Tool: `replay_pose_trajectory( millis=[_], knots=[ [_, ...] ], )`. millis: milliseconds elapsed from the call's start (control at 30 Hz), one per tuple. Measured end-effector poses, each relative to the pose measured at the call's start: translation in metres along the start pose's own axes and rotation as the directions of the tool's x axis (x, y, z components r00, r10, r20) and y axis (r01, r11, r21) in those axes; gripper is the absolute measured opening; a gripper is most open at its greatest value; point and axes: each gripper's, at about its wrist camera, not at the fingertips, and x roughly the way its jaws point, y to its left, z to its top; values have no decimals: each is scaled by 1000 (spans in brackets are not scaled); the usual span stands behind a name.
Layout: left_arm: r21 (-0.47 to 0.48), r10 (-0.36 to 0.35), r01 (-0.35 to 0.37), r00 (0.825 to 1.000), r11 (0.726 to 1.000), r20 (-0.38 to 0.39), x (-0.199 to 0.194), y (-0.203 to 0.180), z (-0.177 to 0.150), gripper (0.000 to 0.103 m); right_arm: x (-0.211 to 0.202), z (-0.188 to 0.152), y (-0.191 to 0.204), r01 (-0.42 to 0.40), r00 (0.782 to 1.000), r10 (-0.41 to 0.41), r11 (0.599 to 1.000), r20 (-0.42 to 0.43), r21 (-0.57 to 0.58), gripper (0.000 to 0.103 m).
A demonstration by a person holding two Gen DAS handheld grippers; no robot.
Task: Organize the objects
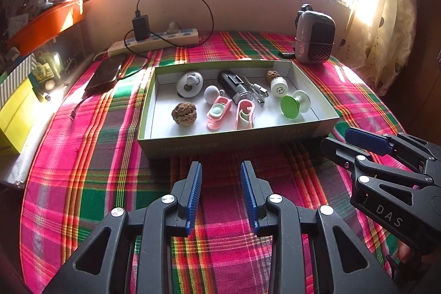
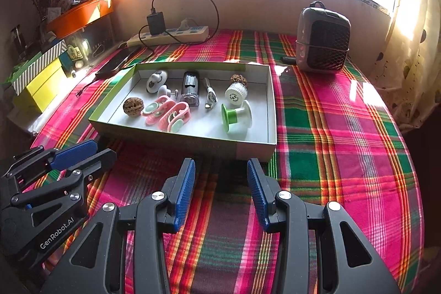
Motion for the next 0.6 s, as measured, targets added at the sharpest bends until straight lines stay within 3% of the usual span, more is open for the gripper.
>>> replay_pose_trajectory(
  millis=[600],
  knots=[
    [-1,36,-37,995,999,-90,10,-8,-35,28,9,-39,3,51,995,-51,999,-84,1,41]
  ],
)
